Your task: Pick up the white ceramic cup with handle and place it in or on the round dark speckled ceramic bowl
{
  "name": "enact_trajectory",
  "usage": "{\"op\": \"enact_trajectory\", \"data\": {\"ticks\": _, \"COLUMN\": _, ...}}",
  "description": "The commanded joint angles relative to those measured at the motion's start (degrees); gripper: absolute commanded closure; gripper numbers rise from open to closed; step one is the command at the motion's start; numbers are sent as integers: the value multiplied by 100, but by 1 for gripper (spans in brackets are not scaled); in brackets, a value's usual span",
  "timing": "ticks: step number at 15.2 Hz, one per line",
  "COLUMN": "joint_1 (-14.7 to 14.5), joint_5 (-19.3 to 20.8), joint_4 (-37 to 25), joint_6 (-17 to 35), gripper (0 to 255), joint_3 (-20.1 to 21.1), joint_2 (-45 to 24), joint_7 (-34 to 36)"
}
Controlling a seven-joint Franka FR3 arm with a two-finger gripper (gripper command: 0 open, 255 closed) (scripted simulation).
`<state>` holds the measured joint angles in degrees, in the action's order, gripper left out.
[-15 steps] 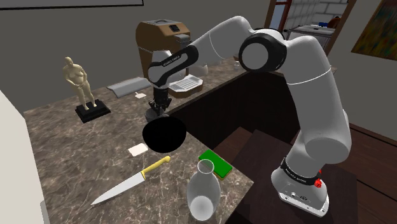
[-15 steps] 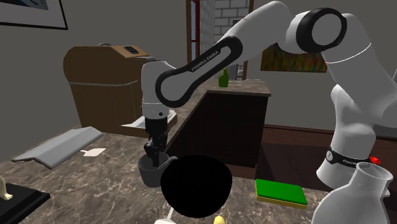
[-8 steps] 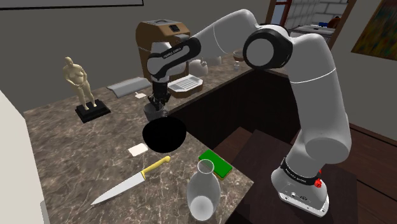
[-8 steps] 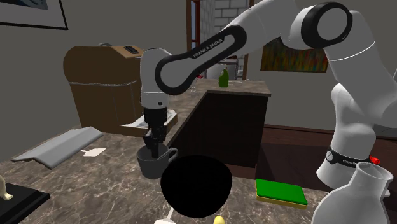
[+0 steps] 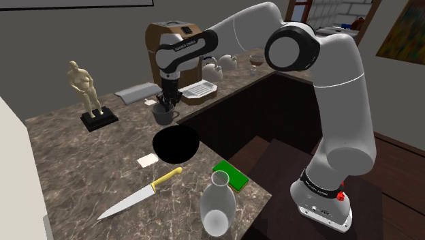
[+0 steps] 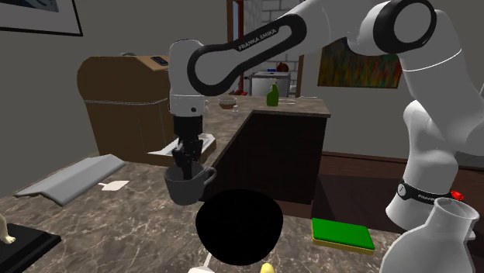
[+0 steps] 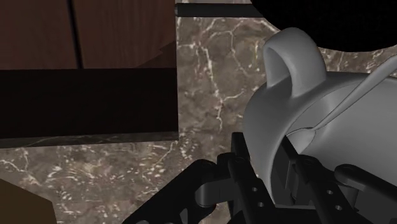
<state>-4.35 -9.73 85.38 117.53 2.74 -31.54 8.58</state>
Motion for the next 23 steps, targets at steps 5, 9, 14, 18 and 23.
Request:
{"op": "enact_trajectory", "data": {"ticks": 5, "joint_1": 6, "joint_5": 21, "joint_4": -252, "joint_6": -385, "gripper": 255, "joint_3": -6, "joint_2": 139, "joint_7": 61}}
{"op": "enact_trajectory", "data": {"ticks": 9, "joint_1": 8, "joint_5": 34, "joint_4": -443, "joint_6": -649, "gripper": 255, "joint_3": -8, "joint_2": 214, "joint_7": 104}}
{"op": "enact_trajectory", "data": {"ticks": 14, "joint_1": 12, "joint_5": 50, "joint_4": -724, "joint_6": -992, "gripper": 255, "joint_3": -10, "joint_2": 280, "joint_7": 159}}
{"op": "enact_trajectory", "data": {"ticks": 18, "joint_1": -114, "joint_5": 23, "joint_4": 317, "joint_6": -619, "gripper": 255, "joint_3": 45, "joint_2": 976, "joint_7": 285}}
{"op": "enact_trajectory", "data": {"ticks": 23, "joint_1": -327, "joint_5": -31, "joint_4": 1745, "joint_6": -125, "gripper": 255, "joint_3": 175, "joint_2": 1964, "joint_7": 547}}
